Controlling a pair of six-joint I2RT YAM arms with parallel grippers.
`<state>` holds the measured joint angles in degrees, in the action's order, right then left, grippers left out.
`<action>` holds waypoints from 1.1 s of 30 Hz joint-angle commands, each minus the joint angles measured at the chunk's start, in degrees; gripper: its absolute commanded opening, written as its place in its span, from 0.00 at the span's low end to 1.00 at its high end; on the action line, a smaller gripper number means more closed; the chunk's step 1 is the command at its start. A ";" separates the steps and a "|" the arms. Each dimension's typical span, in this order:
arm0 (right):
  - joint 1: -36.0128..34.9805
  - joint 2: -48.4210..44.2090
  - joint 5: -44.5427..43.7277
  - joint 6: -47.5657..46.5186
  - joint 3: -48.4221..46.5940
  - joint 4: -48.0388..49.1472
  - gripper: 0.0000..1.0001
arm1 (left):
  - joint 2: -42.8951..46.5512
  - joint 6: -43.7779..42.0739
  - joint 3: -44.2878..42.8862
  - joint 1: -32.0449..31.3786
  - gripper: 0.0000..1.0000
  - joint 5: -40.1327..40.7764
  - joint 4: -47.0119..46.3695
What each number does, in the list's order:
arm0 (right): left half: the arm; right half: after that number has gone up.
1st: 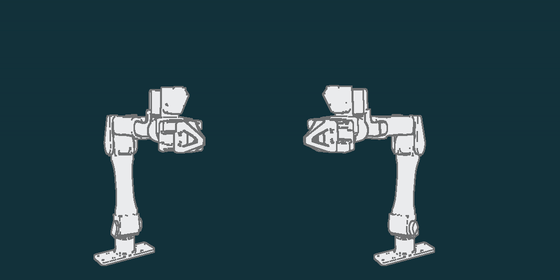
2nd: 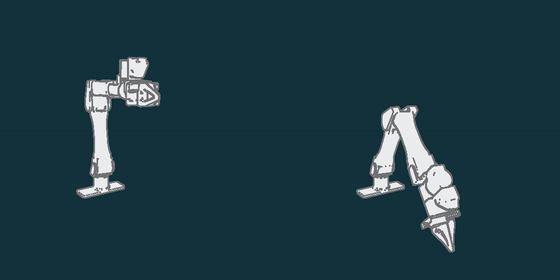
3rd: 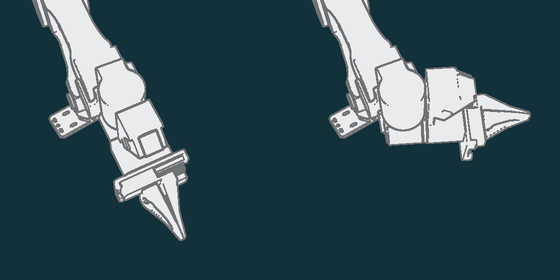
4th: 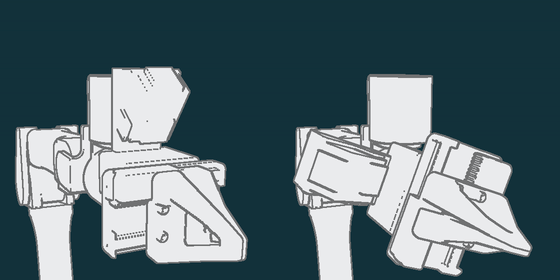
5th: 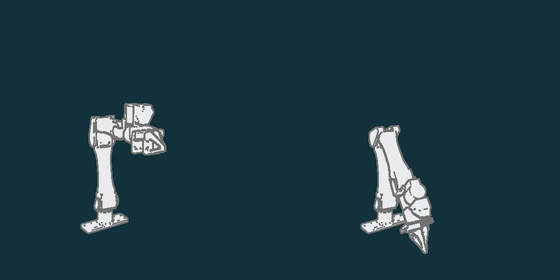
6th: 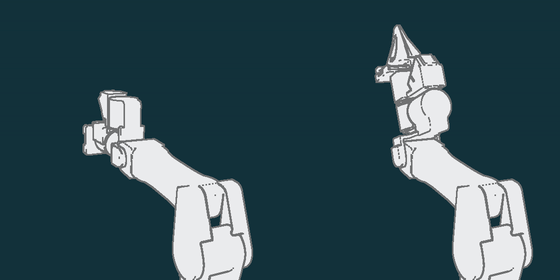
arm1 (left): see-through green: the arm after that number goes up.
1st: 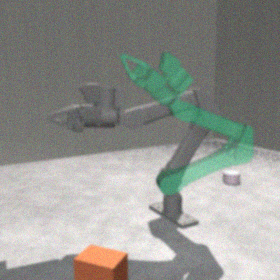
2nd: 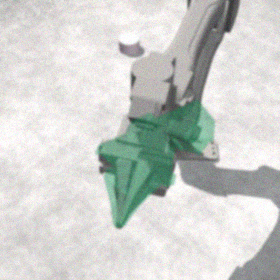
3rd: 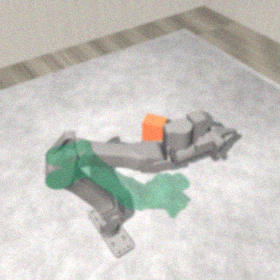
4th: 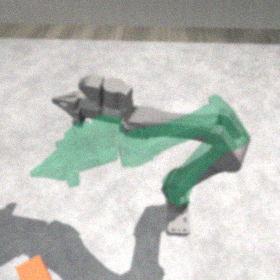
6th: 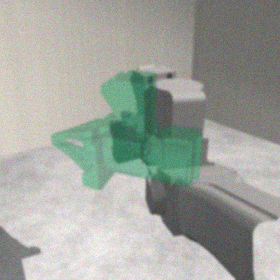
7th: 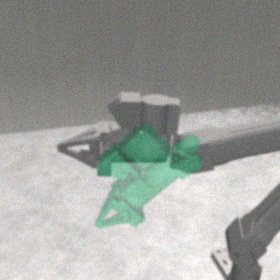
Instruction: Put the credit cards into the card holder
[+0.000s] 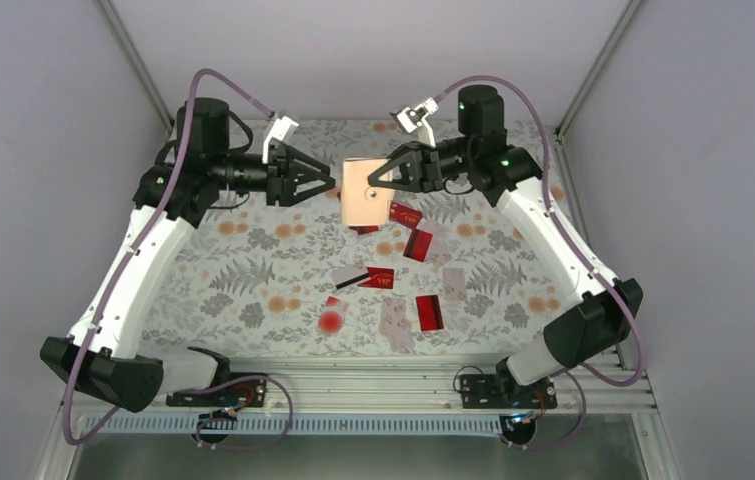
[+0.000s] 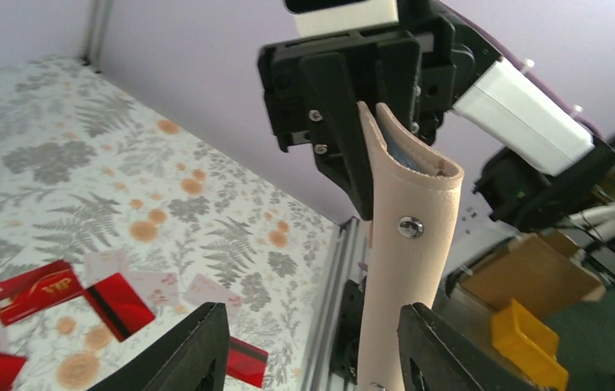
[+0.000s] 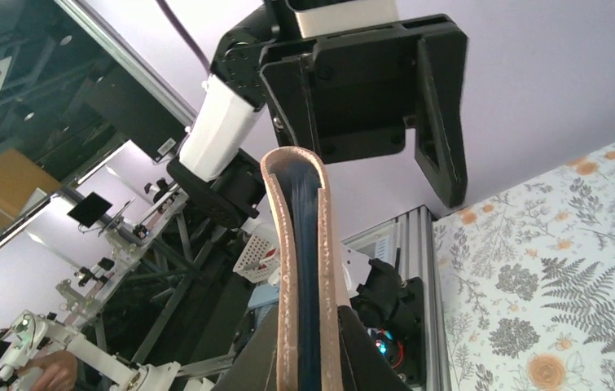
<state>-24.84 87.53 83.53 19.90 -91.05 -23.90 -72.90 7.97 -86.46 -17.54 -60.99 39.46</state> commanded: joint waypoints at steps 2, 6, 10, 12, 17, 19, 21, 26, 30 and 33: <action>-1.92 1.55 0.28 -0.30 -3.64 -0.33 0.04 | 0.18 0.73 0.97 -1.01 0.56 -9.57 -3.35; -2.60 3.22 -0.21 1.57 -5.31 1.46 0.04 | 0.71 2.36 2.61 -1.38 0.53 -11.76 -5.70; -3.64 4.58 -0.01 1.29 -7.63 0.96 0.04 | 0.42 2.49 2.53 -1.85 0.48 -13.44 -6.14; -4.33 5.11 -0.10 1.36 -8.28 1.03 0.04 | 0.14 2.48 2.52 -2.11 0.45 -13.55 -6.26; -5.41 5.88 -0.76 1.56 -9.44 1.15 0.04 | -0.45 2.84 3.04 -2.47 0.25 -13.22 -7.21; -5.57 6.02 -1.14 1.72 -9.91 1.11 0.04 | -0.45 2.95 3.24 -2.40 0.14 -11.96 -7.52; -5.58 6.08 -1.95 0.58 -10.85 -0.56 0.06 | -0.25 4.49 3.78 -2.41 0.03 -9.71 -8.85; -5.02 5.21 -18.09 -3.78 -13.00 -10.92 0.97 | -0.46 8.53 3.80 -2.35 0.02 -2.89 -11.63; -3.60 2.32 -31.25 1.94 -10.04 -10.21 0.99 | -1.39 10.73 3.91 -2.34 0.02 5.23 -11.57; -3.31 1.40 -37.74 6.03 -9.43 -7.79 0.99 | -2.87 11.27 3.42 -2.58 0.02 8.05 -10.53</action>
<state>-28.88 91.77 59.16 20.40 -101.27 -32.12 -74.24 17.02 -82.96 -19.88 -59.75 29.65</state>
